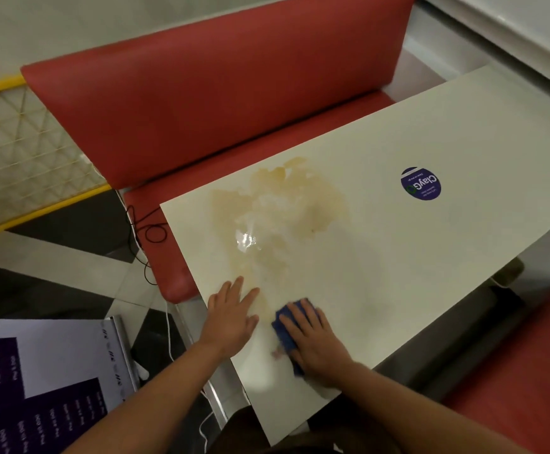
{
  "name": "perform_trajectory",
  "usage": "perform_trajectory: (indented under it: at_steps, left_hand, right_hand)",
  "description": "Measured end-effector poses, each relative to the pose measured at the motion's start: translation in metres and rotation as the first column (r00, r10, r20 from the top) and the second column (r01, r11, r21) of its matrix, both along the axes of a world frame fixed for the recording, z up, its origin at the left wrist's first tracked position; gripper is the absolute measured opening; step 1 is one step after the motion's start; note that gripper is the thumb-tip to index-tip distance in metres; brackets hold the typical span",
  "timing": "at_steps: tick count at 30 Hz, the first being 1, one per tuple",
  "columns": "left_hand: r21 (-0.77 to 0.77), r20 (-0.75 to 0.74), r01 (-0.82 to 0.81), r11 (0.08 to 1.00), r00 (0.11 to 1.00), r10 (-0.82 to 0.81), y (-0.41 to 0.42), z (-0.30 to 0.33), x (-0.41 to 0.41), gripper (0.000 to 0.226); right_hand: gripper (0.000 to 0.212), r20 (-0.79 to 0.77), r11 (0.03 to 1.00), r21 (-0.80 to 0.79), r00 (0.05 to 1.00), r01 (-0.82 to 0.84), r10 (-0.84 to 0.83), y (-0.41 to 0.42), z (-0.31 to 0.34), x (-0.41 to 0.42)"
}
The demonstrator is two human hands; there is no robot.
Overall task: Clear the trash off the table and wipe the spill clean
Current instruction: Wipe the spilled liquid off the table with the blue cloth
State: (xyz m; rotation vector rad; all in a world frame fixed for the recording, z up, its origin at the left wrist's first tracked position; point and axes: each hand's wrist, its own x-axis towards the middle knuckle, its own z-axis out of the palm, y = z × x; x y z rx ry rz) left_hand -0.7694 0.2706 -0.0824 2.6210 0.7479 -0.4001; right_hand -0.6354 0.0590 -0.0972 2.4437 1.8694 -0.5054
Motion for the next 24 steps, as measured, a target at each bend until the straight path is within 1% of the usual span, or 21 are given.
perform_trajectory:
  at_steps: [2, 4, 6, 7, 9, 11, 14, 17, 20, 22, 24]
  left_hand:
    - [-0.003, -0.003, 0.0, 1.0, 1.0, 0.0, 0.0, -0.001, -0.001, 0.063]
    - [-0.017, 0.012, -0.003, 1.0, 1.0, 0.004, 0.0, -0.001, -0.001, 0.063]
    - [-0.018, 0.007, -0.003, 1.0, 1.0, 0.003, 0.001, -0.001, -0.001, 0.063]
    - [-0.017, 0.0, -0.002, 1.0, 1.0, 0.002, 0.001, -0.001, -0.001, 0.063]
    - [-0.016, 0.001, -0.004, 1.0, 1.0, 0.004, 0.001, 0.001, 0.0, 0.063]
    - [-0.014, 0.0, 0.001, 1.0, 1.0, -0.001, 0.0, 0.003, 0.0, 0.062]
    - [-0.009, 0.001, 0.004, 1.0, 1.0, -0.004, 0.0, 0.005, 0.0, 0.061]
    - [0.002, -0.005, 0.0, 1.0, 1.0, 0.0, 0.0, 0.004, 0.003, 0.061]
    - [-0.007, -0.019, -0.001, 1.0, 1.0, 0.001, 0.0, 0.0, 0.002, 0.063]
    - [-0.013, -0.01, -0.003, 1.0, 1.0, 0.002, 0.0, -0.002, 0.001, 0.063]
    - [-0.006, -0.001, 0.0, 1.0, 1.0, 0.0, 0.0, -0.004, 0.0, 0.064]
  right_hand:
    - [0.062, -0.034, 0.988, 0.003, 0.987, 0.155, -0.155, 0.026, 0.003, 0.027]
    - [0.067, -0.038, 0.952, -0.031, 0.951, 0.306, -0.307, 0.048, 0.005, 0.047]
    - [0.069, 0.018, 0.93, -0.046, 0.931, 0.364, -0.363, 0.058, 0.004, 0.05]
    - [0.07, 0.042, 0.933, -0.024, 0.933, 0.359, -0.357, 0.056, 0.005, 0.044]
    - [0.071, 0.043, 0.963, -0.018, 0.962, 0.27, -0.269, 0.039, 0.004, 0.019]
    - [0.07, 0.029, 0.985, -0.038, 0.985, 0.169, -0.168, 0.011, 0.0, -0.016]
    - [0.068, 0.04, 0.987, -0.107, 0.992, 0.121, -0.117, -0.016, -0.006, -0.05]
    - [0.068, 0.044, 0.991, -0.105, 0.996, 0.077, -0.073, -0.015, -0.007, -0.039]
    - [0.063, -0.026, 0.997, -0.069, 0.999, -0.032, 0.03, 0.009, 0.001, -0.005]
    - [0.06, -0.068, 0.997, -0.08, 0.998, 0.013, -0.019, 0.04, 0.003, 0.024]
    - [0.067, -0.094, 0.985, -0.066, 0.982, 0.16, -0.166, 0.075, 0.005, 0.053]
